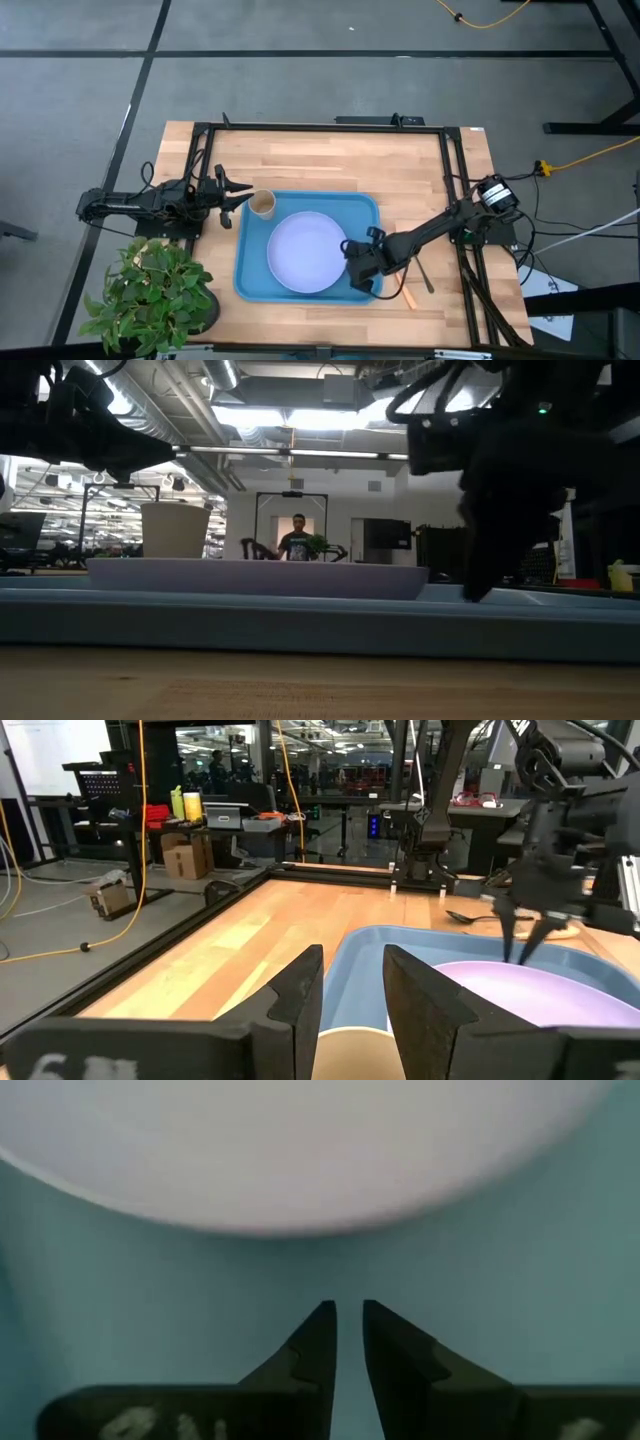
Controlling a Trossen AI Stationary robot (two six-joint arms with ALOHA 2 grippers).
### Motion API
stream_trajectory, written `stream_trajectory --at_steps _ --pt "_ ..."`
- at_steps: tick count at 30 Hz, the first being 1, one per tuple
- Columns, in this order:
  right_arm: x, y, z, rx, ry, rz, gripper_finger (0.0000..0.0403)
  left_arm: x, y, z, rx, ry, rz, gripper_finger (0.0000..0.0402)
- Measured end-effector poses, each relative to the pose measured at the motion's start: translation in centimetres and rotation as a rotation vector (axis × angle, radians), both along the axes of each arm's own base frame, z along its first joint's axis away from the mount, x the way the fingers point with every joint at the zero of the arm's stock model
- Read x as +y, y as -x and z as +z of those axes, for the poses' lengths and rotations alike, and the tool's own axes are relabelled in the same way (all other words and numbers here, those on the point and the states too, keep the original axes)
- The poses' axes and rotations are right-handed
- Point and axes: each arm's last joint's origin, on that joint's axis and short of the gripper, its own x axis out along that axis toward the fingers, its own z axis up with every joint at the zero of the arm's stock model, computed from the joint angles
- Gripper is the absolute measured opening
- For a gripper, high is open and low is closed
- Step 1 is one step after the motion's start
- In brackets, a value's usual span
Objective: Pick and place plate/cup/fork/spoon on tray
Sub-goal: Put the purple plate on the blue tray to the bottom right of the brown cup, then put the yellow fork on the blue tray to the right of the purple plate
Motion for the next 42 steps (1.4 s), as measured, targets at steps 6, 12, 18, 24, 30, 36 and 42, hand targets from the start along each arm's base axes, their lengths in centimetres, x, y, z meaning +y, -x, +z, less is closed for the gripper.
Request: stream_trajectory --at_steps 6,12,18,24,30,36,42 --pt "0.7 1.7 2.4 -0.045 0.017 -0.087 0.0058 0.0 0.0 0.0 0.0 0.0 0.0 0.0101" --pt "1.9 4.4 5.1 -0.105 0.013 -0.192 0.0058 0.0 0.0 0.0 0.0 0.0 0.0 0.0101" --pt "3.4 7.3 5.1 0.014 -0.041 -0.352 0.0058 0.0 0.0 0.0 0.0 0.0 0.0 0.0101" --pt "4.9 8.1 3.8 0.084 -0.11 -0.505 0.0058 0.0 0.0 0.0 0.0 0.0 0.0 0.0101" --pt "5.1 8.2 2.7 0.133 -0.086 -0.585 0.0058 0.0 0.0 0.0 0.0 0.0 0.0 0.0101" --pt "5.2 7.9 2.0 0.17 -0.121 -0.612 0.0058 0.0 0.0 0.0 0.001 0.0 0.0 0.0101" --pt "5.5 7.6 2.0 0.143 -0.162 -0.646 0.0058 0.0 0.0 0.0 0.001 0.0 0.0 0.0101"
